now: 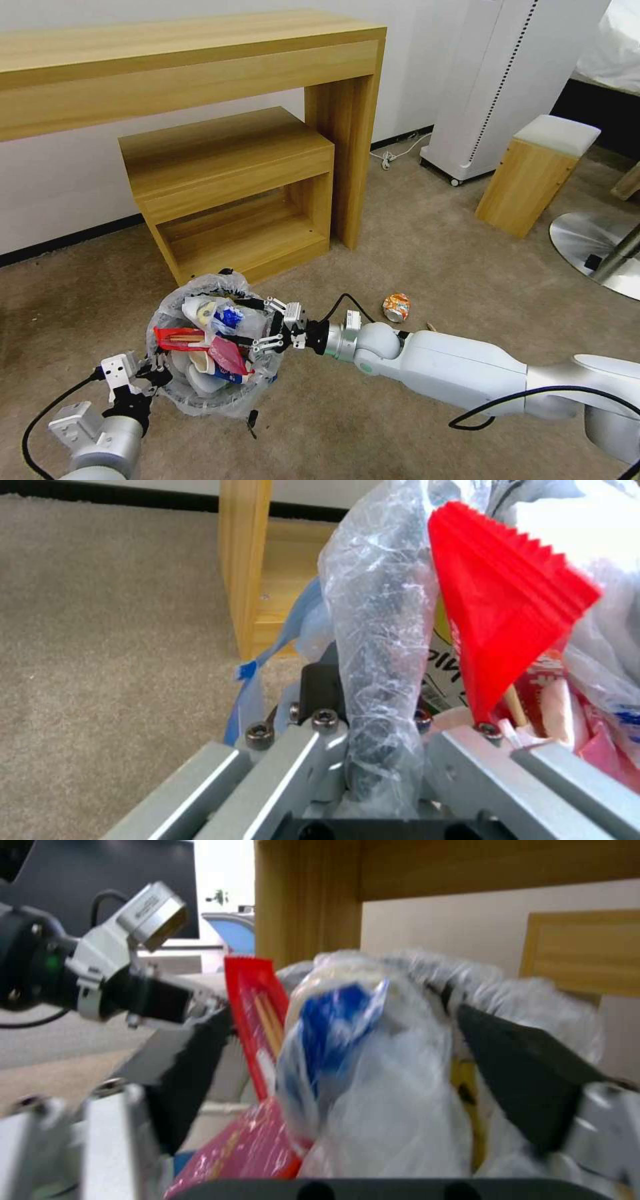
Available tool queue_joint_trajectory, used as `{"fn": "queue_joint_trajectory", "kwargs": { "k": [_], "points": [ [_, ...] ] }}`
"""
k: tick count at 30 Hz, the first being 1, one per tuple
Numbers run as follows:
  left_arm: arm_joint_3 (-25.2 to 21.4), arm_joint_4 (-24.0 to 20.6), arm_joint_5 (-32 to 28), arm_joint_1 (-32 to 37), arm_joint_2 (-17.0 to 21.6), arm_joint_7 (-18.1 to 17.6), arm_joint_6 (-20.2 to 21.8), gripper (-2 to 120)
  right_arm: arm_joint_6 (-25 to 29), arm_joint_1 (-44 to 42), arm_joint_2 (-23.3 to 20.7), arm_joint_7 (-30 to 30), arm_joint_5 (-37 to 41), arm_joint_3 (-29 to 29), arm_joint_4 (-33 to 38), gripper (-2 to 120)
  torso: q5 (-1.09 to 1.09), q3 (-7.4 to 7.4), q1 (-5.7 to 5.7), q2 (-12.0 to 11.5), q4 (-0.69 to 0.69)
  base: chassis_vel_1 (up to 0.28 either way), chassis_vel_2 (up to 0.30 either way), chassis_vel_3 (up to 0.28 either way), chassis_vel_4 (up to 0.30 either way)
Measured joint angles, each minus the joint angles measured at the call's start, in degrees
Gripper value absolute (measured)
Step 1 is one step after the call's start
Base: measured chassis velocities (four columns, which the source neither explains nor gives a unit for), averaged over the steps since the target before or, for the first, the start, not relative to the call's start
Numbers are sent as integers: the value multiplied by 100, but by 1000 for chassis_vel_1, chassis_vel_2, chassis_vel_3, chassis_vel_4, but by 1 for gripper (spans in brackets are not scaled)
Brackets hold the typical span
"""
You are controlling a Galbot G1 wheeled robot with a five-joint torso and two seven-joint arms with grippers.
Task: Pick up the trash bin and place the garbage on the floor into it.
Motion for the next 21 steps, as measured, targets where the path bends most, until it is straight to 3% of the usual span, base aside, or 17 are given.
{"fn": "queue_joint_trajectory", "kwargs": {
  "k": [2,12,14,20,21],
  "points": [
    [-9,77,-102,-7,57,-46,49,1,-31,-57,6,167,3,131,95,99,-1,0,0,0,0,0,0,0,0],
    [34,204,-286,-34,204,-103,180,1,-119,-239,-234,504,28,797,434,100,0,0,0,0,-1,0,0,0,0],
    [59,233,-321,-51,276,-107,201,1,-229,-473,-434,761,33,1278,630,100,1,0,0,-1,3,0,0,0,0],
    [65,235,-328,-64,336,-107,200,1,-400,-786,-705,1243,-33,1807,816,100,-1,-1,0,0,0,0,0,0,0],
    [76,233,-313,-54,338,-80,200,1,-475,-1063,-922,1644,-171,2194,891,100,2,0,0,0,-3,0,0,0,0]
  ]
}}
